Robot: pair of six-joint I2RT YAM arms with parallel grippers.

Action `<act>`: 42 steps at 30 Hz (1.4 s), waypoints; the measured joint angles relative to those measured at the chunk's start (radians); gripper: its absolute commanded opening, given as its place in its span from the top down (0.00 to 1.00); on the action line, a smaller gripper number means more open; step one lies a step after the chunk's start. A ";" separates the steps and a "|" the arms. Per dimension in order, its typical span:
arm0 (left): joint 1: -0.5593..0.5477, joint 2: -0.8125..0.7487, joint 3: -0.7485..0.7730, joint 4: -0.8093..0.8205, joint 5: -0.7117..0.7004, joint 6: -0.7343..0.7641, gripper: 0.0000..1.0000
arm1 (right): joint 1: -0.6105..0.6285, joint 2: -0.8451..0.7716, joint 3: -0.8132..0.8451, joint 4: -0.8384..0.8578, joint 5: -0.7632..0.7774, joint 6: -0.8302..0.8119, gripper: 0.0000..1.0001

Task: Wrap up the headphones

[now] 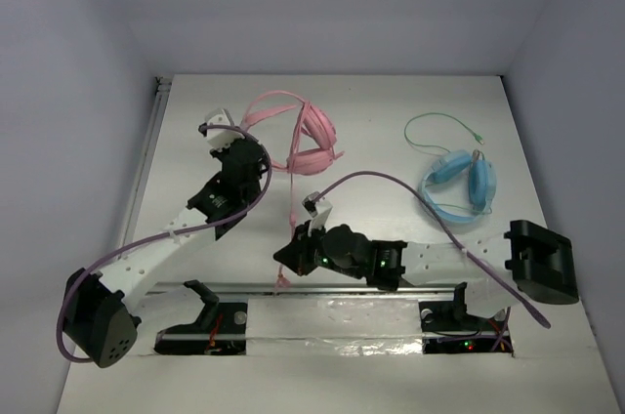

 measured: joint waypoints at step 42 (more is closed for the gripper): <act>-0.335 -0.133 0.027 -0.599 0.150 0.090 1.00 | -0.170 -0.184 0.511 -1.141 0.314 -0.702 1.00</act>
